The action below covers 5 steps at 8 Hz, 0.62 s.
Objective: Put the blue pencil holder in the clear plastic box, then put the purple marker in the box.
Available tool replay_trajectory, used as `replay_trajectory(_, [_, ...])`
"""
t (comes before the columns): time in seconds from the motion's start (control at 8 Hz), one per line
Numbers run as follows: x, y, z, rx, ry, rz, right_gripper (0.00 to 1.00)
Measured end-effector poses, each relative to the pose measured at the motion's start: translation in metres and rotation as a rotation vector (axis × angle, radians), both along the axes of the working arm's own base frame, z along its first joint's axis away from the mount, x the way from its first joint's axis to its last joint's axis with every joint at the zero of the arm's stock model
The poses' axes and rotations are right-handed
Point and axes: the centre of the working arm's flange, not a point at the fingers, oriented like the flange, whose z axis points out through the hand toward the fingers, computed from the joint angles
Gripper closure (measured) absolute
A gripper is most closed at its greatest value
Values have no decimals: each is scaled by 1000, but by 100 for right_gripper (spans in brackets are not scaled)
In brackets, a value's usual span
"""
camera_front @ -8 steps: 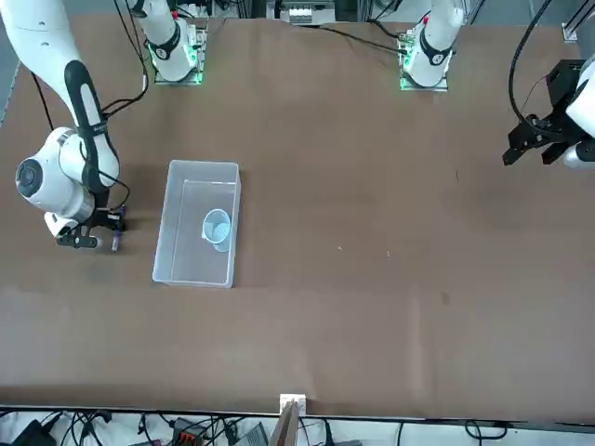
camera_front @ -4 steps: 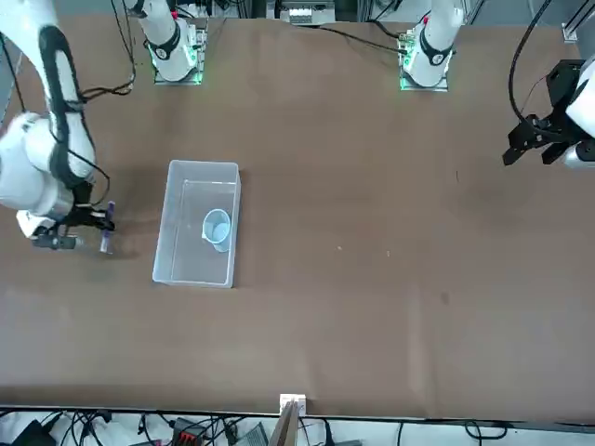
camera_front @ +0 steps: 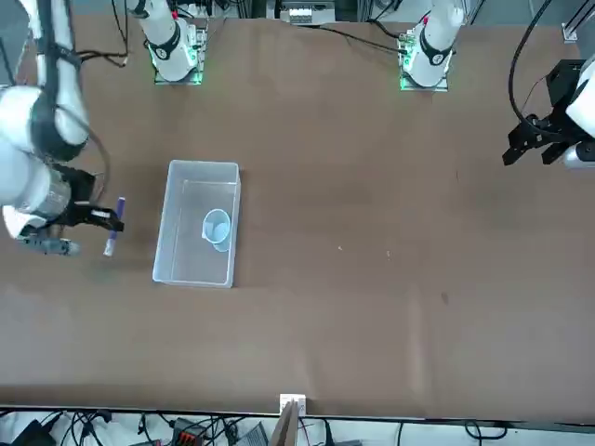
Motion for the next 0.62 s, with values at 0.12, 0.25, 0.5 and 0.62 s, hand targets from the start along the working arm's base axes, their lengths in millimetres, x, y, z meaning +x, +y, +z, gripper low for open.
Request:
replay_trajectory(0.12, [-3,39,-15,-11,25,29,85])
replay_trajectory(0.25, [-5,65,-35,-24,45,58,85])
replay_trajectory(0.5, [-10,92,-78,-50,73,99,85])
replay_trajectory(0.62, [-16,103,-101,-62,82,116,85])
